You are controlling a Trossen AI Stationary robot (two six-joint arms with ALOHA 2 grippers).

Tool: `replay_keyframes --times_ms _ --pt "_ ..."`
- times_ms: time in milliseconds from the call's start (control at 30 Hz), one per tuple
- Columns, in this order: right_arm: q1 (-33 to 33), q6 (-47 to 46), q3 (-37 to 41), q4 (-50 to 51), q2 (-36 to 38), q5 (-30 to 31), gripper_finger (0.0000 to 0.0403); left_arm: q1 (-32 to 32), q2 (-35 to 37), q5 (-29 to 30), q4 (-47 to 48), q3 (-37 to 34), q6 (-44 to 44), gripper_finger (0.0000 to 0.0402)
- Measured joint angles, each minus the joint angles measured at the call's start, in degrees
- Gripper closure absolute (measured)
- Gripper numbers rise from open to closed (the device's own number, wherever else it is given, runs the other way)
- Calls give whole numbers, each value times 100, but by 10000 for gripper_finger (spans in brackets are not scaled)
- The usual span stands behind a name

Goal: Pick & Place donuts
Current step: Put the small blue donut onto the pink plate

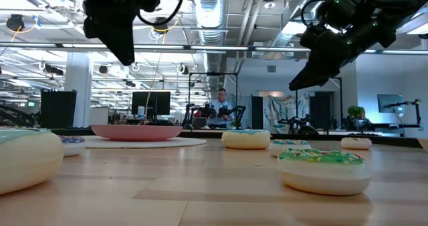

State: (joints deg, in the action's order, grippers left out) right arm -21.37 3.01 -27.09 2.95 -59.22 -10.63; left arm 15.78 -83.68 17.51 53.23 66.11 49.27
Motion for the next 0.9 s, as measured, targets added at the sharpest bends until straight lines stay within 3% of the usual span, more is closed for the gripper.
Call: replay_keyframes --times_ms 267,433,900 --pt "-1 -250 57 258 0 -13 305 6 16 39 -37 2 453 212" --pt "-2 -301 266 217 0 -11 305 31 6 103 -43 2 892 165" --pt "-4 -275 315 198 0 9 305 584 5 590 86 3 3047 150"
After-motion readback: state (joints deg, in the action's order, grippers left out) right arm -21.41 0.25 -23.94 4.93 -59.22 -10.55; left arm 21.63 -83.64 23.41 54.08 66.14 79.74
